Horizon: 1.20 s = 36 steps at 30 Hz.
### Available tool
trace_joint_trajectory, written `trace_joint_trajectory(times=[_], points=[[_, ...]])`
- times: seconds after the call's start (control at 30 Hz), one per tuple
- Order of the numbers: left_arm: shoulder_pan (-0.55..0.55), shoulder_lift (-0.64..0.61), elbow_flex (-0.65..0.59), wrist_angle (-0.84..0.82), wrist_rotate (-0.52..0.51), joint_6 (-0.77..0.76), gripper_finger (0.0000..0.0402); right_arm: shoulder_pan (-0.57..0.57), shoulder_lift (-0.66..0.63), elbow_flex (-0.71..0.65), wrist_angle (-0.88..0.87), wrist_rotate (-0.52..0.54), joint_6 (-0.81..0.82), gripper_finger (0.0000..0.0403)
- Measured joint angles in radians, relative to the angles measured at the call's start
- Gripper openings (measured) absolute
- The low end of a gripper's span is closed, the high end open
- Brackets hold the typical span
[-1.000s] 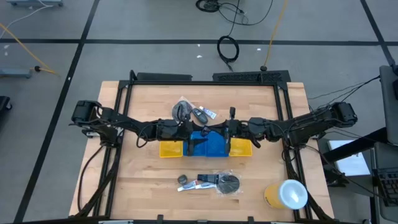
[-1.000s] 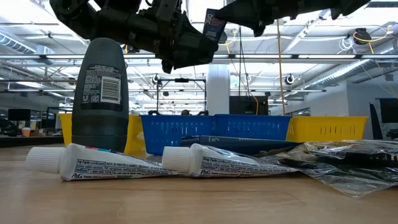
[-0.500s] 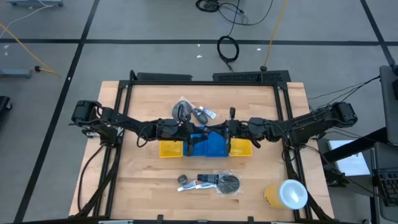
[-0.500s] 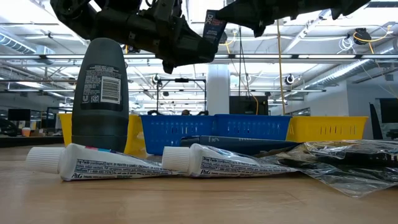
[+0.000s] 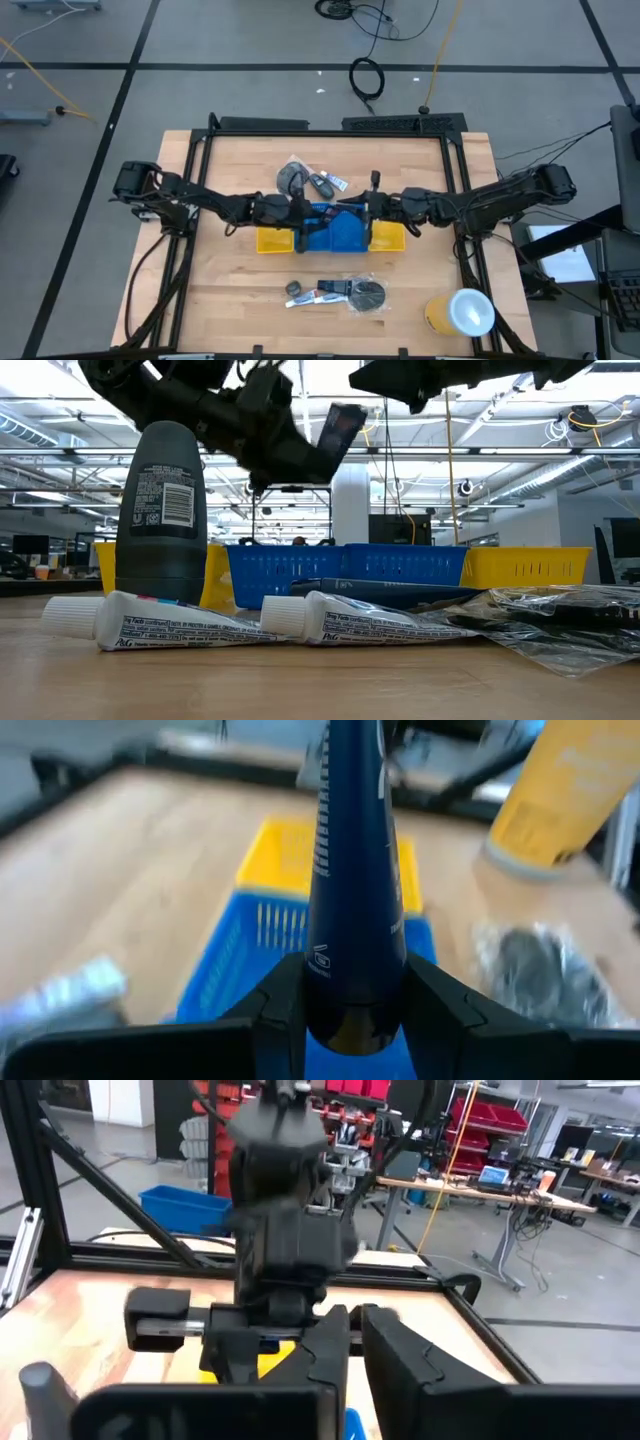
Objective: Pick & Place Travel size toiletries
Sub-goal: Put the dark blue shaving cream into the left blue bin
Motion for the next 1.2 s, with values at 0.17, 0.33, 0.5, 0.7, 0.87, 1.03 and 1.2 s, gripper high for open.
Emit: trace_joint_trajectory(times=[0.17,0.33,0.5,0.7,0.87,1.03,1.2], points=[[-0.003,-0.003,0.0,-0.16,-0.031,-0.087,0.0108,0.0,-0.041,0.0,-0.077,0.0,-0.002,0.0048],[-0.003,-0.003,0.0,-0.311,-0.032,-0.192,0.0108,0.0,-0.079,0.0,-0.132,0.0,0.005,0.0059],[-0.003,-0.003,0.0,-0.404,0.001,-0.308,0.0108,0.001,-0.086,0.0,-0.146,-0.001,0.027,0.0061],[-0.003,-0.003,0.0,-0.426,0.018,-0.353,0.0108,0.001,-0.085,0.0,-0.191,-0.002,0.036,0.0061],[-0.004,-0.003,0.0,-0.429,0.019,-0.372,0.0144,0.001,-0.085,0.0,-0.197,-0.004,0.036,0.0061],[-0.004,-0.003,0.0,-0.429,0.019,-0.372,0.0197,0.002,-0.085,0.0,-0.206,-0.004,0.036,0.0062],[-0.003,-0.003,0.0,-0.421,0.019,-0.368,0.021,0.002,-0.085,0.0,-0.208,-0.005,0.038,0.006]])
